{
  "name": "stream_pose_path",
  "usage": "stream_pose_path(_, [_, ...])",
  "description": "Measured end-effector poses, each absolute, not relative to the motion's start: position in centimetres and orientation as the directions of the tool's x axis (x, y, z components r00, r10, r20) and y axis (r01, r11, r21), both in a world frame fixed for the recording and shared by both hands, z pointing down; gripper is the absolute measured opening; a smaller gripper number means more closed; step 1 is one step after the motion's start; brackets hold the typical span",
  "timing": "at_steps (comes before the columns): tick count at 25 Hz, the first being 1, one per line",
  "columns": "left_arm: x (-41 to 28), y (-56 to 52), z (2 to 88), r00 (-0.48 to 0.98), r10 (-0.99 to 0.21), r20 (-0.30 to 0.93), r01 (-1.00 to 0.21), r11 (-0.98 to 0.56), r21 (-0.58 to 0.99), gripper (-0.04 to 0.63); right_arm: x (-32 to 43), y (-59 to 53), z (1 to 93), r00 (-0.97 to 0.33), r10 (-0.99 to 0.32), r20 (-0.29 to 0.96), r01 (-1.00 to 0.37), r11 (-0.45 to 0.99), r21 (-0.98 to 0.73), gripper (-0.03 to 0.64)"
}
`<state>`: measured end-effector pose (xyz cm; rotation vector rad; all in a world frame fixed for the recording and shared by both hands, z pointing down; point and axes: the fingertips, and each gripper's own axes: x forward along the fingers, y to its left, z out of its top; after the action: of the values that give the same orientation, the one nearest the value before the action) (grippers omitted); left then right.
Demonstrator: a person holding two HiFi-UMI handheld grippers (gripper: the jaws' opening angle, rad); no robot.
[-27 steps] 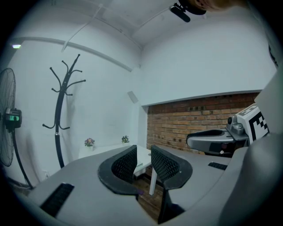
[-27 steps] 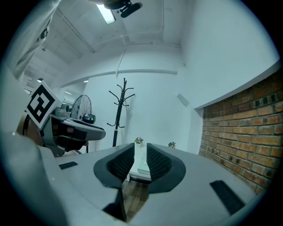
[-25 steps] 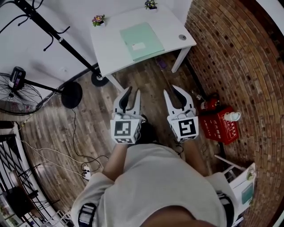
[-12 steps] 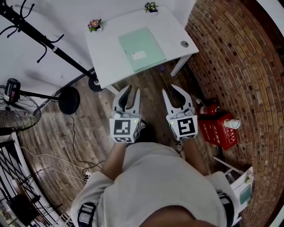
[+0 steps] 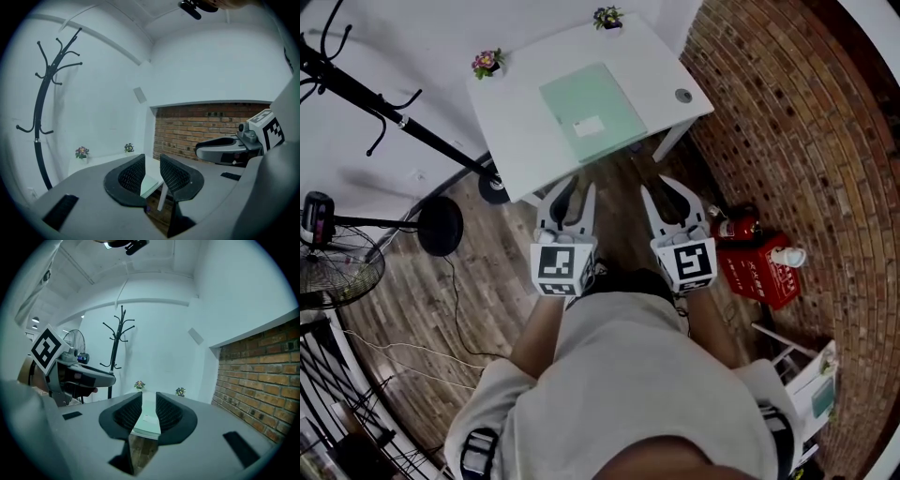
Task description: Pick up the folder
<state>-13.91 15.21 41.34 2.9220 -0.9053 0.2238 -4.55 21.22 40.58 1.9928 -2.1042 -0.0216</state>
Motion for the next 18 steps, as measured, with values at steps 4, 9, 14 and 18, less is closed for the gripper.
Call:
stream_pose_path(4, [-13.8, 14.6, 42.1, 0.819, -0.546, 0.175, -0.560, -0.827, 0.045, 0.094, -4.1, 20.4, 40.9, -0.035, -0.984, 0.173, -0.980, 0.068, 0.190, 0.091])
stream_pose_path(9, [-13.5, 13.3, 43.3, 0.811, -0.553, 0.190, -0.573, -0.817, 0.066, 0.094, -3.7, 19.4, 42.3, -0.040, -0.976, 0.212, -0.982, 0.077, 0.173, 0.091])
stream_pose_path(14, [-12.1, 12.1, 43.8, 0.806, -0.555, 0.205, -0.577, -0.815, 0.062, 0.094, -2.5, 17.8, 42.8, -0.055, -0.974, 0.218, -0.982, 0.092, 0.163, 0.092])
stream_pose_path(18, [-10.8, 10.5, 43.7, 0.803, -0.558, 0.210, -0.579, -0.814, 0.050, 0.094, -1.3, 15.8, 42.4, -0.076, -0.978, 0.193, -0.979, 0.110, 0.172, 0.092])
